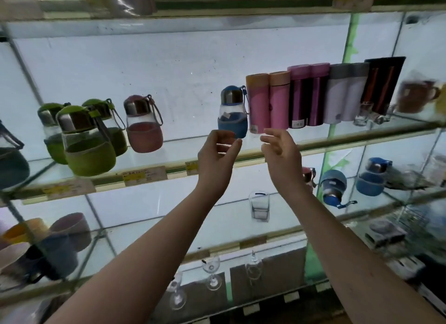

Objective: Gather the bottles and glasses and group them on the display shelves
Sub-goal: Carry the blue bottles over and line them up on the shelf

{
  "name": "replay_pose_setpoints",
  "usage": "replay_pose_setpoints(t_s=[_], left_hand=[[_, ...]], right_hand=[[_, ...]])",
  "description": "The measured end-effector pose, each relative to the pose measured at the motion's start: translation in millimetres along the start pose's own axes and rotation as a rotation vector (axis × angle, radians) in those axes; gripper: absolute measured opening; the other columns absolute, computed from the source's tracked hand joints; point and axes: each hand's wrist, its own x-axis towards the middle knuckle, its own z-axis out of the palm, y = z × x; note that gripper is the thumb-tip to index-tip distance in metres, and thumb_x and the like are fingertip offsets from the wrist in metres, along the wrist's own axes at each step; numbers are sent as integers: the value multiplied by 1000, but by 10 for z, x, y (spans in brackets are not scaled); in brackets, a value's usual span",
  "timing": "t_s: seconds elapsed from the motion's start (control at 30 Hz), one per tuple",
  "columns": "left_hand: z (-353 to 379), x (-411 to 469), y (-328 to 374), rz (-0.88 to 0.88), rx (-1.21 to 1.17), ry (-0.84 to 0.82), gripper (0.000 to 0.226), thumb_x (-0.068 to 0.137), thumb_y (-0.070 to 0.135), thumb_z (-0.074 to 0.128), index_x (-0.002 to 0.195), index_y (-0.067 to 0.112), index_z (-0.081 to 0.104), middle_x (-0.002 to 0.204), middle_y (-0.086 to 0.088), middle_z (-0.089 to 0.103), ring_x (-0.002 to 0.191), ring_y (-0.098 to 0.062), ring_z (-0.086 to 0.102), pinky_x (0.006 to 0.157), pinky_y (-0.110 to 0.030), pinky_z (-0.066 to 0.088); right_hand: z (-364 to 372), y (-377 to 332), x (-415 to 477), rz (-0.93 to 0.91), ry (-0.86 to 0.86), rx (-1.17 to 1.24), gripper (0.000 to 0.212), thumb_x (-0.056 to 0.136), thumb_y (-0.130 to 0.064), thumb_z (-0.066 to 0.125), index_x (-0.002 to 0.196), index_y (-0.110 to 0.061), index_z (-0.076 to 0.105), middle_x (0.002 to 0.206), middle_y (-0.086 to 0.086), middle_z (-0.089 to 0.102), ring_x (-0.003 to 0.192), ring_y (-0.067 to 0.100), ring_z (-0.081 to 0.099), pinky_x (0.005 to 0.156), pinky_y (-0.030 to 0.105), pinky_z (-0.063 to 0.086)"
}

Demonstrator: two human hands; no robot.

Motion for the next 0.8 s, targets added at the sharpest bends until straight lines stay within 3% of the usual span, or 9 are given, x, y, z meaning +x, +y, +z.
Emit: replay_pose_setpoints(t_s=[0.17, 0.23, 0.3, 0.43, 0.5, 0.57, 0.63, 0.7, 0.8], left_hand=[[148, -262, -80, -30, -52, -37, 6, 87, 24, 62, 89, 21, 57, 80, 2, 62, 79, -26, 59, 72, -32, 50], [274, -362, -138, -35, -60, -43, 5, 86, 24, 62, 85, 22, 57, 78, -1, 64, 77, -26, 60, 69, -32, 50], [459, -460, -202, -47, -67, -39, 9, 89, 17, 60, 82, 20, 56, 74, 3, 63, 72, -17, 61, 65, -23, 49], [925, -570, -339, -72, -55, -72, 9, 90, 12, 58, 82, 14, 57, 70, 7, 61, 68, -10, 61, 64, -24, 50], [1198, -572, -419, -102, -50, -85, 7, 91, 13, 58, 85, 8, 58, 72, 5, 61, 68, -11, 62, 67, -28, 53], [1504, -565, -515, -128, -27, -98, 10, 91, 14, 58, 87, 6, 59, 73, 2, 62, 69, -11, 63, 69, -34, 53], [1844, -588, -611, -160, 3, -100, 10, 90, 16, 59, 85, 7, 59, 74, 0, 64, 70, -14, 63, 70, -39, 52], [2105, -616, -719, -211, 27, -76, 10, 88, 19, 60, 82, 12, 59, 74, -1, 65, 73, -21, 63, 71, -39, 51], [2465, -665, -902, -269, 42, -18, 8, 80, 33, 60, 75, 28, 57, 72, 8, 64, 77, -23, 64, 73, -42, 52]], right_hand=[[-197, 133, -163, 23, 23, -10, 26, 88, -4, 51, 112, -14, 56, 108, 2, 66, 91, 4, 59, 72, 3, 42], [-314, 216, -190, 34, 23, -18, 26, 89, -4, 52, 113, -11, 56, 107, 0, 66, 86, -3, 57, 69, -1, 38], [-450, 320, -179, 45, 20, -30, 27, 89, -3, 52, 115, -9, 57, 103, -2, 65, 84, -3, 56, 69, -1, 36], [-722, 644, -59, 98, 0, 8, 25, 87, -8, 52, 110, -17, 58, 100, -1, 66, 95, 17, 62, 78, 22, 47], [-892, 836, 15, 126, -10, -12, 22, 83, -21, 53, 103, -29, 56, 97, -5, 66, 92, 17, 63, 77, 35, 49], [-1090, 1034, 101, 150, -19, -29, 21, 84, -19, 53, 99, -33, 55, 97, -5, 66, 90, 15, 62, 81, 42, 52], [-1317, 1278, 203, 174, -33, -9, 23, 88, -6, 52, 103, -23, 57, 98, -2, 64, 92, 13, 62, 84, 40, 53], [-1492, 1483, 275, 185, -50, -8, 22, 89, -2, 51, 105, -15, 56, 100, -3, 63, 89, 5, 60, 81, 26, 51], [-1731, 1769, 376, 212, -78, -19, 23, 89, -3, 52, 103, -22, 52, 94, -11, 60, 83, -2, 57, 70, 9, 45]])
